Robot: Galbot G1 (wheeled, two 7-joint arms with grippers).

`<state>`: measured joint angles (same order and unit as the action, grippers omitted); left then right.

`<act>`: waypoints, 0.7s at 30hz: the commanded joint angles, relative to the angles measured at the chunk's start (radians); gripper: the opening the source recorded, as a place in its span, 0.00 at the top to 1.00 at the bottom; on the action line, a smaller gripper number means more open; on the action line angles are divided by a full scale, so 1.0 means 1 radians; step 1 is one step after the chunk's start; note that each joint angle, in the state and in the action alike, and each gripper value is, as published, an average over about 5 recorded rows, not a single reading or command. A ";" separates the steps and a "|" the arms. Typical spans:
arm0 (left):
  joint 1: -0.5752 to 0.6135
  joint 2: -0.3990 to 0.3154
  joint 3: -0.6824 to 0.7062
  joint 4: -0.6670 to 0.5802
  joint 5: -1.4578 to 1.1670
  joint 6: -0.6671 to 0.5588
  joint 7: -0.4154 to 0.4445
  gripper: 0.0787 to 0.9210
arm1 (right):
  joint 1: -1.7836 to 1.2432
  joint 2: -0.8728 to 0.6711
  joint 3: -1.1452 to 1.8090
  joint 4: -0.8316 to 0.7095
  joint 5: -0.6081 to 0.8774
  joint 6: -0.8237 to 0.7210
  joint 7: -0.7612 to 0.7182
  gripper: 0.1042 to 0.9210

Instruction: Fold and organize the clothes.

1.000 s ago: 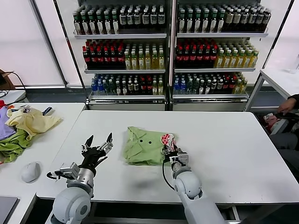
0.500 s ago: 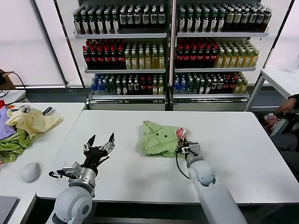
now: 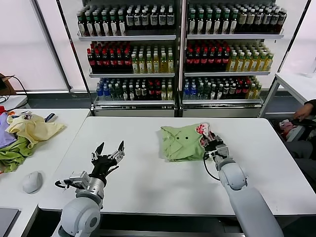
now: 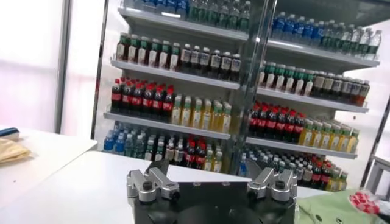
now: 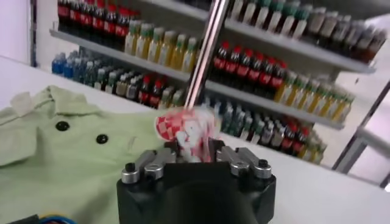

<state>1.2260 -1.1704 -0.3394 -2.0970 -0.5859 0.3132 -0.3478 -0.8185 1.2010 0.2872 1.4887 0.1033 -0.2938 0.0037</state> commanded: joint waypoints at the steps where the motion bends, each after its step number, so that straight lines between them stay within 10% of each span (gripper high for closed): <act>1: 0.016 -0.003 0.000 -0.013 0.008 0.000 0.003 0.12 | -0.234 -0.028 0.164 0.187 -0.055 0.233 0.015 0.51; 11: 0.043 -0.012 0.010 -0.055 0.033 0.002 0.017 0.12 | -0.526 0.004 0.322 0.506 0.157 0.187 0.024 0.17; 21: 0.084 -0.022 0.020 -0.106 0.077 -0.004 0.029 0.12 | -0.681 -0.007 0.429 0.611 0.272 0.081 -0.037 0.12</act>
<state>1.2815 -1.1889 -0.3219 -2.1669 -0.5388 0.3116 -0.3219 -1.2746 1.1970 0.5780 1.9104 0.2324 -0.1536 0.0043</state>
